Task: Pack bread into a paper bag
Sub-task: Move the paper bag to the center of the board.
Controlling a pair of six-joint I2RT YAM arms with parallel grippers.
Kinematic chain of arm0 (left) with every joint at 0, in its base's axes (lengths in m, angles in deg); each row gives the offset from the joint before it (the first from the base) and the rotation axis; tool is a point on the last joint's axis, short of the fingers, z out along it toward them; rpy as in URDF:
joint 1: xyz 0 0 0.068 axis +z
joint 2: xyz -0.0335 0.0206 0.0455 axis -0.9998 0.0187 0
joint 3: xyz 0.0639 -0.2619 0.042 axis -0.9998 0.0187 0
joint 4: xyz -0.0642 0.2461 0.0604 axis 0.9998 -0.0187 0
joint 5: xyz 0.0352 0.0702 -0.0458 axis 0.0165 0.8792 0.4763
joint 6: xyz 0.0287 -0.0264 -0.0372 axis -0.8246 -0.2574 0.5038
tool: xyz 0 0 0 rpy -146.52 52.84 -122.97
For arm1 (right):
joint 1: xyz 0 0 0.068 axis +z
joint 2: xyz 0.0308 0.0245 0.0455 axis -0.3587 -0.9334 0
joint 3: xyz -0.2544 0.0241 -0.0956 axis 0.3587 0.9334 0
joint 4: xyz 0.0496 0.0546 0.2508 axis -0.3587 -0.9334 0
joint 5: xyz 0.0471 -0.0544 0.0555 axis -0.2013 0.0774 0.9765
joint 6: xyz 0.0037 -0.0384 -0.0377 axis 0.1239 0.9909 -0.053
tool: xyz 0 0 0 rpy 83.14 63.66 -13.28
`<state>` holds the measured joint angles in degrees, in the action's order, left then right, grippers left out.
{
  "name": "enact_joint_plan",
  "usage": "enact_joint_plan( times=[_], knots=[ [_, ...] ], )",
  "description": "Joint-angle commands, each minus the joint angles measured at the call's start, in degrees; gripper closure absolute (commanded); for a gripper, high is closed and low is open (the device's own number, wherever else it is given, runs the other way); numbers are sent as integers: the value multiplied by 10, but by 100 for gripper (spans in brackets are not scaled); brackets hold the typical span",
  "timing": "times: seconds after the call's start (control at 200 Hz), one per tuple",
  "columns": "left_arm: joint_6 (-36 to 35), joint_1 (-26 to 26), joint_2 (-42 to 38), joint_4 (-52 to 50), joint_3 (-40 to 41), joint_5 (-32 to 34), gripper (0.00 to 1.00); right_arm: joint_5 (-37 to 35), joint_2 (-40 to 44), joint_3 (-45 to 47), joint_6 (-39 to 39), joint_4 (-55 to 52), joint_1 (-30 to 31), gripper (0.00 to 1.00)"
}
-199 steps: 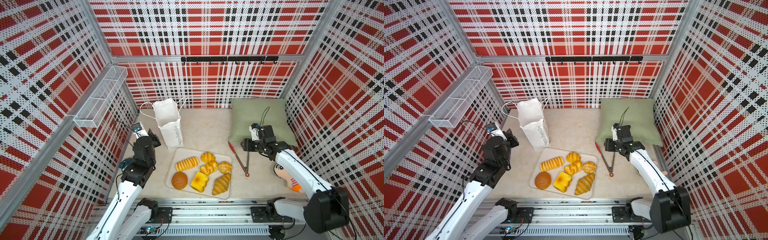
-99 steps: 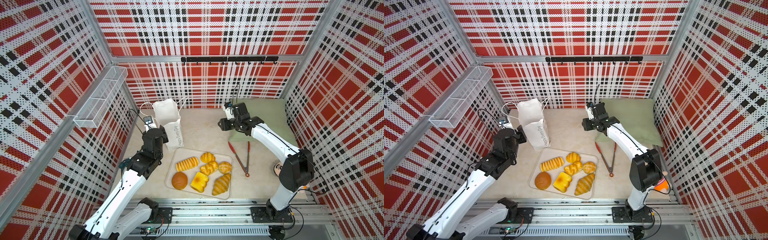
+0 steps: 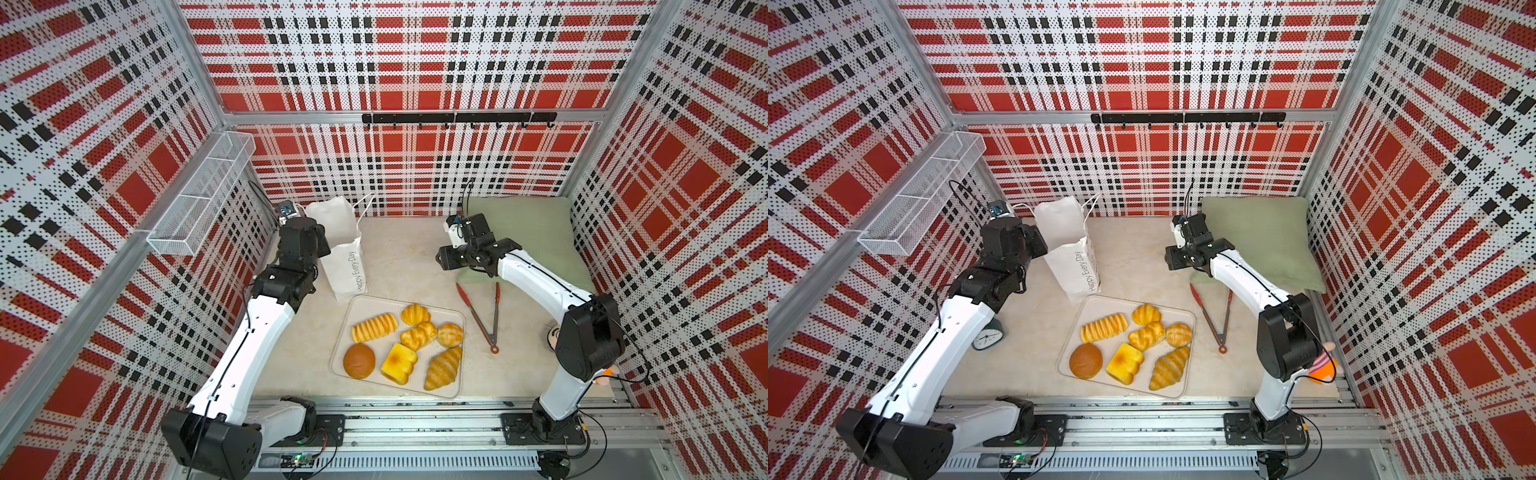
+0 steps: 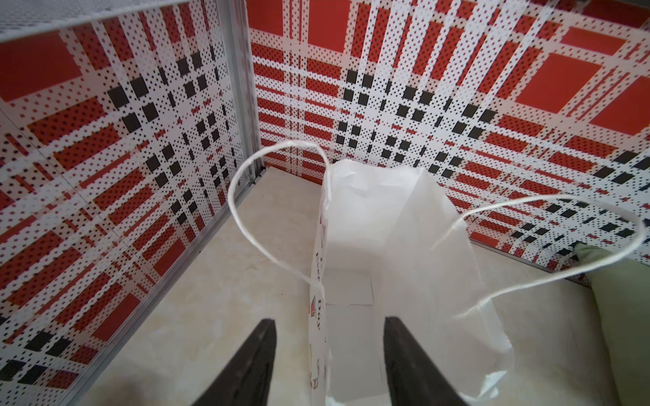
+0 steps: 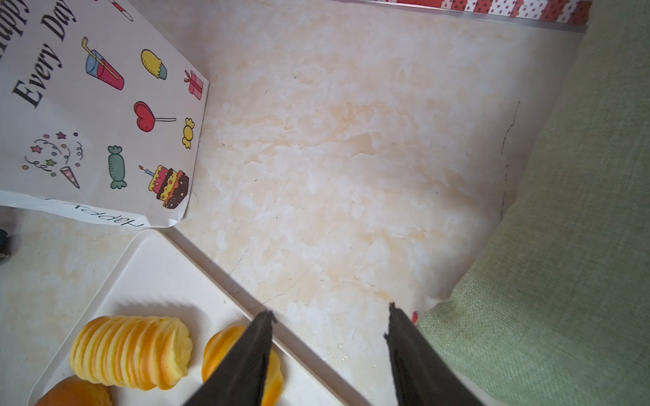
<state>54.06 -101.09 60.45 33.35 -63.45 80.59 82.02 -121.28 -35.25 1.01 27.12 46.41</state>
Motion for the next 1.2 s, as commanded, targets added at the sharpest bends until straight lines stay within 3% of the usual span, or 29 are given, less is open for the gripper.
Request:
enact_joint_plan(
  times=[0.0,0.261,0.376,0.636,0.817,1.052,1.197],
  knots=[
    [7,9,5,-37,-14,-30,48,-26,39,16,5,-4,1,43],
    [25,27,29,-22,8,-51,48,-40,54,46,13,-4,0,41],
    [22,47,58,-4,6,-84,63,-35,56,47,5,1,0,41],
    [13,61,116,5,-12,-103,64,-61,75,64,9,-6,-2,40],
    [-40,93,148,-22,-54,-105,96,-61,89,84,3,-4,-8,40],
    [-144,154,164,-87,-111,-151,96,-56,90,121,43,-26,-8,41],
    [-163,176,151,-100,-99,-185,95,-55,77,121,82,-70,-12,43]
  ],
)
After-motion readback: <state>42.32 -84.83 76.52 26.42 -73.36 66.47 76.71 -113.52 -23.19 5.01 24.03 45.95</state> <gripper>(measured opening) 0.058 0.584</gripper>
